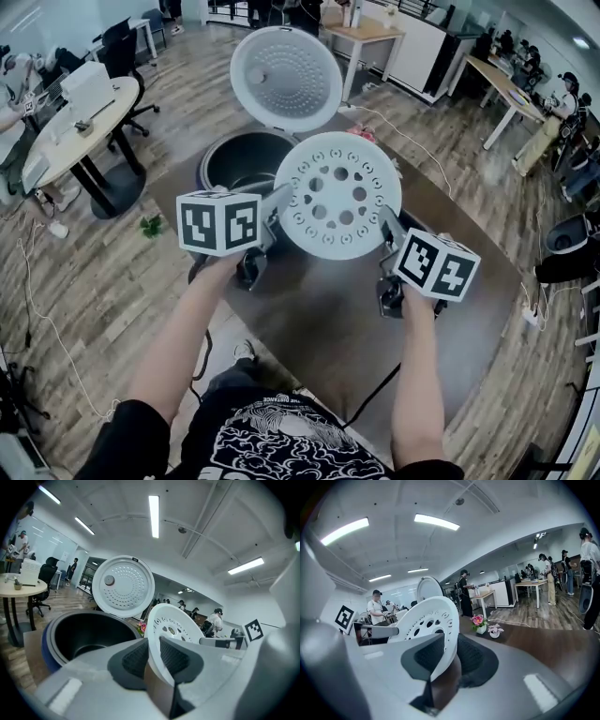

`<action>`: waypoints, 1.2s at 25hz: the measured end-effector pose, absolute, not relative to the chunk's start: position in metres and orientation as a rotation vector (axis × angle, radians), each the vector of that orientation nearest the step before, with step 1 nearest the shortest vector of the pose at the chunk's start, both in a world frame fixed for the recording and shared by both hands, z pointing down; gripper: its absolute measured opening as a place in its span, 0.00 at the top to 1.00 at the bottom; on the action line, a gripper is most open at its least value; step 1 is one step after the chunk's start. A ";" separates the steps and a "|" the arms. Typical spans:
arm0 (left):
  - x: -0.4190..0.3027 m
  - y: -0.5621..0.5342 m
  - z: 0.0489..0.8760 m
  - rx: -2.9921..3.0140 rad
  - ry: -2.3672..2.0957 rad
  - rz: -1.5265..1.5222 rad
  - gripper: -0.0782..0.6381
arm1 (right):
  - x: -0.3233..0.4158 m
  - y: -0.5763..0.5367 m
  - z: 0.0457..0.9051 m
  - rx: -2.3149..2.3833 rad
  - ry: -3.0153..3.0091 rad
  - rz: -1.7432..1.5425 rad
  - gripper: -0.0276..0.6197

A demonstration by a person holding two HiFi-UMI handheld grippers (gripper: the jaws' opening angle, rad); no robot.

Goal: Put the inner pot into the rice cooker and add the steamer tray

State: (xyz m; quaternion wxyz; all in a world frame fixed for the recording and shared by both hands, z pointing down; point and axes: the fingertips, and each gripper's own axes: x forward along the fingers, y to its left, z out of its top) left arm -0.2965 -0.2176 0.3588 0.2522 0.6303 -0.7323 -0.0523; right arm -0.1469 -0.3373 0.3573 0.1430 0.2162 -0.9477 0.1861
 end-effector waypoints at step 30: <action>-0.471 -0.151 0.354 1.594 -2.110 -0.168 0.77 | -0.328 -0.280 0.360 0.456 -2.717 0.612 0.83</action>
